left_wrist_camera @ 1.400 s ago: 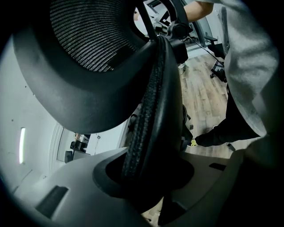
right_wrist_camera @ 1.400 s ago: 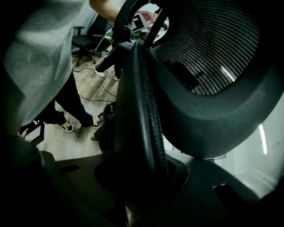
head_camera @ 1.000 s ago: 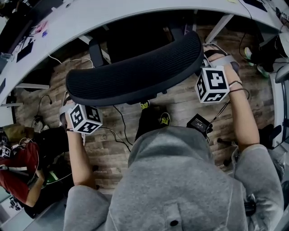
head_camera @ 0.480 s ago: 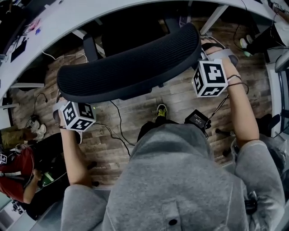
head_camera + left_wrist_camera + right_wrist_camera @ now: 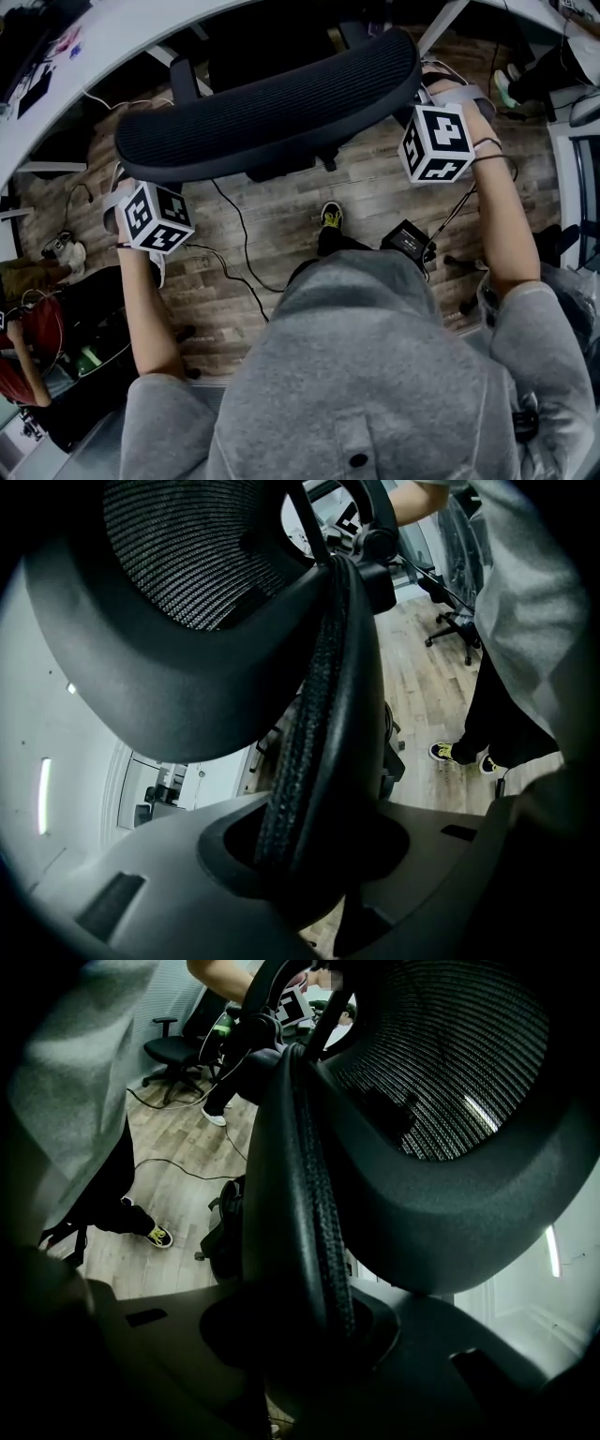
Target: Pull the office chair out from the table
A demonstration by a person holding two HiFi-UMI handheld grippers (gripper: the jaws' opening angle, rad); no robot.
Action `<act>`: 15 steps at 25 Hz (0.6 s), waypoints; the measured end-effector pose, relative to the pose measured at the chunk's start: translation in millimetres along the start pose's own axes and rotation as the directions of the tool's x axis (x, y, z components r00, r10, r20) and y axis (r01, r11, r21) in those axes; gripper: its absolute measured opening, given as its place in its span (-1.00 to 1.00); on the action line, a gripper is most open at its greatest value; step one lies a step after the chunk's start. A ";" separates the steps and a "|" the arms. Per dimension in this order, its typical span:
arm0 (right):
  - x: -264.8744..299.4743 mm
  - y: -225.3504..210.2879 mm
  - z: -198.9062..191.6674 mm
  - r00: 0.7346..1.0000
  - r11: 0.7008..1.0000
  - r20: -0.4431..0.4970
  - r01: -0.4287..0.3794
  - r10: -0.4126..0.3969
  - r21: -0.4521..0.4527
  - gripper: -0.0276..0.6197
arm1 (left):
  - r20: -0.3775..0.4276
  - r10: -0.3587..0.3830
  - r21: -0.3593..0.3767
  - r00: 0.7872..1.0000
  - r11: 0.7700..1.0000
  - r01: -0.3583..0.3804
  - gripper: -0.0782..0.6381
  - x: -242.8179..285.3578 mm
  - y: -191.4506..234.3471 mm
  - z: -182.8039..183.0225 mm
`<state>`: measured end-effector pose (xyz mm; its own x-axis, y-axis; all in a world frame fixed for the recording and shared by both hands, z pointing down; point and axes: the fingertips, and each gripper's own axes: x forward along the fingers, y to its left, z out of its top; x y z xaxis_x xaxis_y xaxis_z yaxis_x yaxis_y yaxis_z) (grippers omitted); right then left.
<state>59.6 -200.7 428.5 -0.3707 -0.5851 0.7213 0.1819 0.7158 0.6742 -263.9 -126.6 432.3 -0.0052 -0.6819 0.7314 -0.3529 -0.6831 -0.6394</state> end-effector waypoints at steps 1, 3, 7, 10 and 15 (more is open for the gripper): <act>-3.2 4.4 0.5 1.000 1.000 -0.001 -0.001 0.001 0.001 -0.58 | 0.000 -0.002 -0.001 1.000 1.000 0.002 -0.36 -3.0 -4.7 -0.2; -10.1 12.7 1.9 1.000 1.000 -0.001 0.000 0.000 0.003 -0.58 | 0.000 -0.001 -0.002 1.000 1.000 0.001 -0.36 -9.9 -13.2 -0.8; -24.8 27.5 6.0 1.000 1.000 -0.003 0.004 -0.004 0.007 -0.58 | 0.003 0.002 0.001 1.000 1.000 -0.002 -0.36 -24.2 -26.8 -1.5; -38.5 44.0 7.4 1.000 1.000 -0.009 0.001 -0.001 0.012 -0.58 | 0.007 0.000 0.001 1.000 1.000 0.000 -0.36 -36.2 -42.4 -0.8; -60.3 66.5 12.8 1.000 1.000 -0.011 0.008 -0.008 0.016 -0.58 | 0.009 0.001 0.006 1.000 1.000 -0.001 -0.36 -57.4 -64.3 -2.0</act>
<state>82.4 -112.9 427.7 -0.3620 -0.5949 0.7176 0.1642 0.7171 0.6773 -242.8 -43.1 431.9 0.0029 -0.6851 0.7284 -0.3469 -0.6839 -0.6418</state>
